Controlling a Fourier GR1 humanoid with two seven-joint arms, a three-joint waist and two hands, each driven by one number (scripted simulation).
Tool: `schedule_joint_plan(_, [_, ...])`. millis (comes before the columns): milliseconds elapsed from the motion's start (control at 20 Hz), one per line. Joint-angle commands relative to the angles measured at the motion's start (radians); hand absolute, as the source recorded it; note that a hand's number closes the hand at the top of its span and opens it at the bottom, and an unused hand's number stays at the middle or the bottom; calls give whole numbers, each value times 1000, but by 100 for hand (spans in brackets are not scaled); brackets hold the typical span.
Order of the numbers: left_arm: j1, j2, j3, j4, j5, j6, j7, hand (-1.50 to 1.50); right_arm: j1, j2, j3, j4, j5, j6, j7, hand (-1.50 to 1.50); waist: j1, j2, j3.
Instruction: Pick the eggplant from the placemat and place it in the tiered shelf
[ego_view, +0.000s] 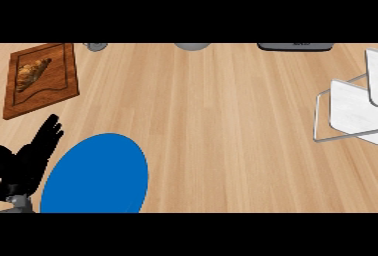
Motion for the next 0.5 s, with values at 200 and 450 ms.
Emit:
schedule_joint_plan(200, [8,4,12,4,-4,-8,-2,0,-46,60,-43,108,-66,-35,-62,-150,-2,4,6])
schedule_joint_plan(450, [33,25,37,-51,30,-33,16,0,-95,22,-163,104,-241,98,51,-150,-5,0,6])
